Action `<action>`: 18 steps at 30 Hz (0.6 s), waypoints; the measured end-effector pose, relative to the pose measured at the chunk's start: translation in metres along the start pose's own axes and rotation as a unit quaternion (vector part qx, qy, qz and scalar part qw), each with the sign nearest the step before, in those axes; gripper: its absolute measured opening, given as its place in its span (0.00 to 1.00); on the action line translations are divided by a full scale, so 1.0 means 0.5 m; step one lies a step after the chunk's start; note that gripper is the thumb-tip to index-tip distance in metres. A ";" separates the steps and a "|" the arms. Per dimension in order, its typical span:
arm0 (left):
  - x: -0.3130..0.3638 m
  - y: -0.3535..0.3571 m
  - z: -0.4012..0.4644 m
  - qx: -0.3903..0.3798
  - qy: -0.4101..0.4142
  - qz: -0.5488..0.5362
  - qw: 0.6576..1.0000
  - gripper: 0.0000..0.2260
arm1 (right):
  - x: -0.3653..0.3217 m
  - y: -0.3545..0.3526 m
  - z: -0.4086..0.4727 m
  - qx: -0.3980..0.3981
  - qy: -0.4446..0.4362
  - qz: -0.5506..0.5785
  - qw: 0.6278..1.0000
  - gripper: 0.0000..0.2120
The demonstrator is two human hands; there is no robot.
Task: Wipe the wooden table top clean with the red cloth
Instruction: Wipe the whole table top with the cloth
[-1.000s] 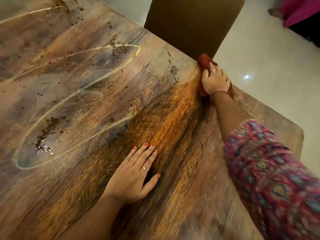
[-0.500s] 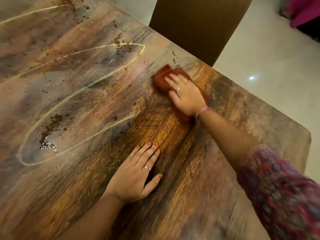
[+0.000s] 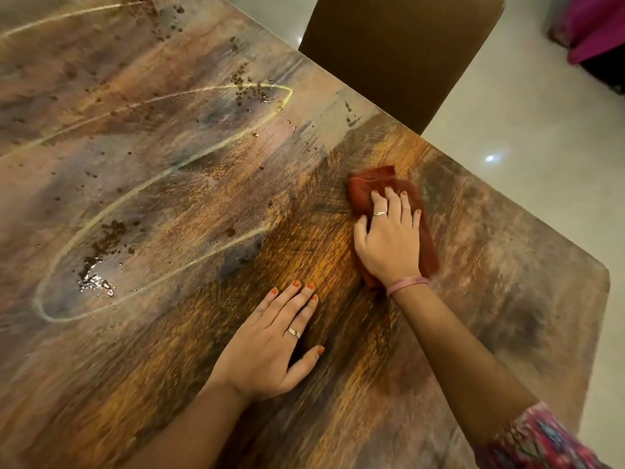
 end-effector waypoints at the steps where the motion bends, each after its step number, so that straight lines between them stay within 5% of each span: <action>1: 0.000 0.000 0.000 -0.001 -0.001 0.001 1.000 0.29 | 0.002 0.003 0.008 0.000 0.002 0.015 1.000 0.25; 12: -0.007 0.006 0.001 0.001 -0.002 -0.005 1.000 0.30 | -0.001 0.013 0.395 -0.038 0.032 0.050 0.997 0.28; 18: -0.003 0.006 0.002 0.003 0.000 0.004 1.000 0.30 | -0.123 0.025 0.153 -0.049 -0.216 0.072 0.973 0.23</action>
Point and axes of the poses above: each hand's wrist, its own z-axis towards the middle knuckle, its own y-axis out of the palm, x = y × z, the point moved 8 cm from there along z, towards the middle knuckle, and after that the axes turned 9 degrees about -y, right-handed, at the moved point
